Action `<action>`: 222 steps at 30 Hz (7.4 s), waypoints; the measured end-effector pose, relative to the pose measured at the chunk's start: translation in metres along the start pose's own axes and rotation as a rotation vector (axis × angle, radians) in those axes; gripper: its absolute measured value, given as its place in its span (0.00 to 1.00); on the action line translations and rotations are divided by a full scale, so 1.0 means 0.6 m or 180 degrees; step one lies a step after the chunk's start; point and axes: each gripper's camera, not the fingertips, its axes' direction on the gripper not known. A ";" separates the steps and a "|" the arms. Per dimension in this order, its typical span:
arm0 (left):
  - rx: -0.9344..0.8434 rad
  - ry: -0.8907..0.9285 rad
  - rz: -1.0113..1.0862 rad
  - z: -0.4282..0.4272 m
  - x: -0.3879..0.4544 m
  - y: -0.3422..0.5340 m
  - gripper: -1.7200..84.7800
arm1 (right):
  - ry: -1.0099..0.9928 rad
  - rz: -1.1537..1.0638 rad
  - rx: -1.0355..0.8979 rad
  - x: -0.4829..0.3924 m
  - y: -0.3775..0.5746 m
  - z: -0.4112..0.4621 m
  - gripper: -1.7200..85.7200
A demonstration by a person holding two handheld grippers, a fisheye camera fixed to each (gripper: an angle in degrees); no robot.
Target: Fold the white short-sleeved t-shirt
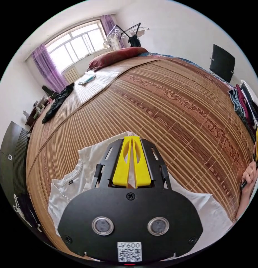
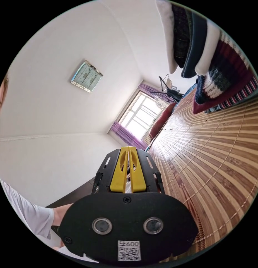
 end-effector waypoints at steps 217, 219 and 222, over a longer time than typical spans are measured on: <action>0.1940 -0.0301 -0.3515 -0.249 -0.366 1.576 0.02 | -0.0447 -0.2596 -0.3454 -0.133 1.211 0.586 0.10; 0.1904 -0.0289 -0.3495 -0.246 -0.369 1.569 0.02 | -0.0646 -0.2759 -0.3652 -0.160 1.257 0.590 0.10; 0.1870 -0.0272 -0.3488 -0.244 -0.374 1.560 0.02 | -0.0570 -0.3131 -0.3899 -0.180 1.322 0.610 0.10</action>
